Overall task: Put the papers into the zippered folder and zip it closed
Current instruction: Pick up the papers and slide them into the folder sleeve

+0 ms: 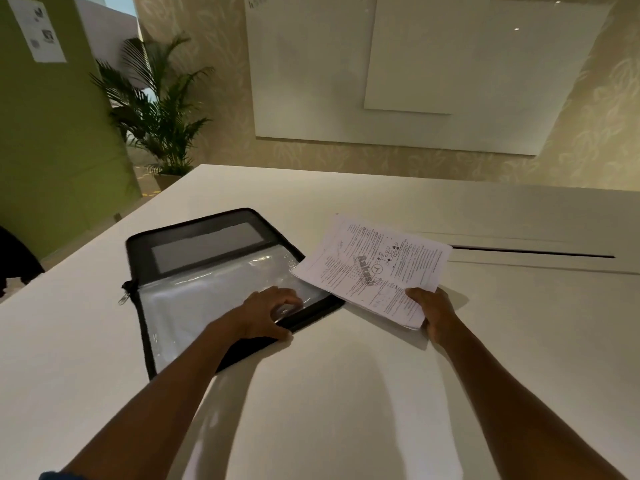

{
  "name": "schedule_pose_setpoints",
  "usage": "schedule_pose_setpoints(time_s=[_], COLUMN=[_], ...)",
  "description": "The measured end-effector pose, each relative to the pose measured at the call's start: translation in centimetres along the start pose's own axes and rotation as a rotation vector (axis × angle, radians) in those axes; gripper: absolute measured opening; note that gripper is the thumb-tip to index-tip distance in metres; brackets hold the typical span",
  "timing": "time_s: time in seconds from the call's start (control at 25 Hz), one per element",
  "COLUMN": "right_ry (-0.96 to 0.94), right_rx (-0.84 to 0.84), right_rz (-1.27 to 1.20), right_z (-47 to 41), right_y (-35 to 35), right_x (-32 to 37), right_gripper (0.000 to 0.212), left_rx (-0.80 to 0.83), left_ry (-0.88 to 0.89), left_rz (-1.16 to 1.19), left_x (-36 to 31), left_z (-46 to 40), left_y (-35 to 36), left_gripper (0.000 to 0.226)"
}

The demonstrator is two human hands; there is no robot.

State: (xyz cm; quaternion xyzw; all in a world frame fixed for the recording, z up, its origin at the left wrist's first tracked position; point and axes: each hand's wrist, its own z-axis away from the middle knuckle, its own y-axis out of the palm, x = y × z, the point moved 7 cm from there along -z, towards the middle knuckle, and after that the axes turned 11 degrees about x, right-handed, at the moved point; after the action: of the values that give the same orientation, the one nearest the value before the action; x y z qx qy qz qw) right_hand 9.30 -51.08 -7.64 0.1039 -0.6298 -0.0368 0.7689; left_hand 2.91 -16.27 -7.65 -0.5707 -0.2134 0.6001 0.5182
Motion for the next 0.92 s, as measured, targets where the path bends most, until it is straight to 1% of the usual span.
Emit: schedule_pose_setpoints(time_s=[0.12, 0.24, 0.32, 0.48, 0.64, 0.68, 0.76, 0.8, 0.84, 0.92], right_ry=[0.008, 0.022, 0.033, 0.043, 0.042, 0.041, 0.039, 0.039, 0.04, 0.039], right_rx=[-0.001, -0.018, -0.024, 0.004, 0.014, 0.014, 0.011, 0.003, -0.004, -0.009], right_rz=[-0.013, -0.015, 0.001, 0.021, 0.015, 0.011, 0.008, 0.011, 0.017, 0.026], right_z=[0.6, 0.9, 1.0, 1.4, 1.7, 1.7, 1.6, 1.6, 1.4, 1.0], right_y=[0.4, 0.3, 0.2, 0.4, 0.1, 0.1, -0.1, -0.3, -0.4, -0.6], right_x=[-0.3, -0.7, -0.8, -0.9, -0.7, -0.6, -0.5, -0.5, -0.4, -0.3], right_gripper=[0.042, 0.041, 0.04, 0.039, 0.039, 0.038, 0.038, 0.039, 0.04, 0.04], left_rx=[0.117, 0.194, 0.224, 0.262, 0.301, 0.293, 0.238, 0.17, 0.069, -0.168], left_ry=[0.021, 0.042, 0.045, 0.007, -0.046, -0.063, -0.09, -0.1, -0.121, -0.207], left_rz=[0.062, 0.08, 0.054, 0.027, -0.018, 0.001, 0.111, 0.125, 0.084, 0.014], left_x=[0.7, 0.7, 0.6, 0.5, 0.2, 0.2, -0.1, -0.4, -0.7, -1.0], left_z=[2.1, 3.7, 4.6, 6.2, 7.5, 7.7, 7.5, 7.1, 6.6, 5.2], left_y=[0.2, 0.2, 0.0, -0.2, -0.2, -0.5, -1.3, -1.8, -2.5, -3.3], left_gripper=[0.068, 0.058, 0.051, 0.042, 0.042, 0.039, 0.024, 0.016, 0.012, 0.017])
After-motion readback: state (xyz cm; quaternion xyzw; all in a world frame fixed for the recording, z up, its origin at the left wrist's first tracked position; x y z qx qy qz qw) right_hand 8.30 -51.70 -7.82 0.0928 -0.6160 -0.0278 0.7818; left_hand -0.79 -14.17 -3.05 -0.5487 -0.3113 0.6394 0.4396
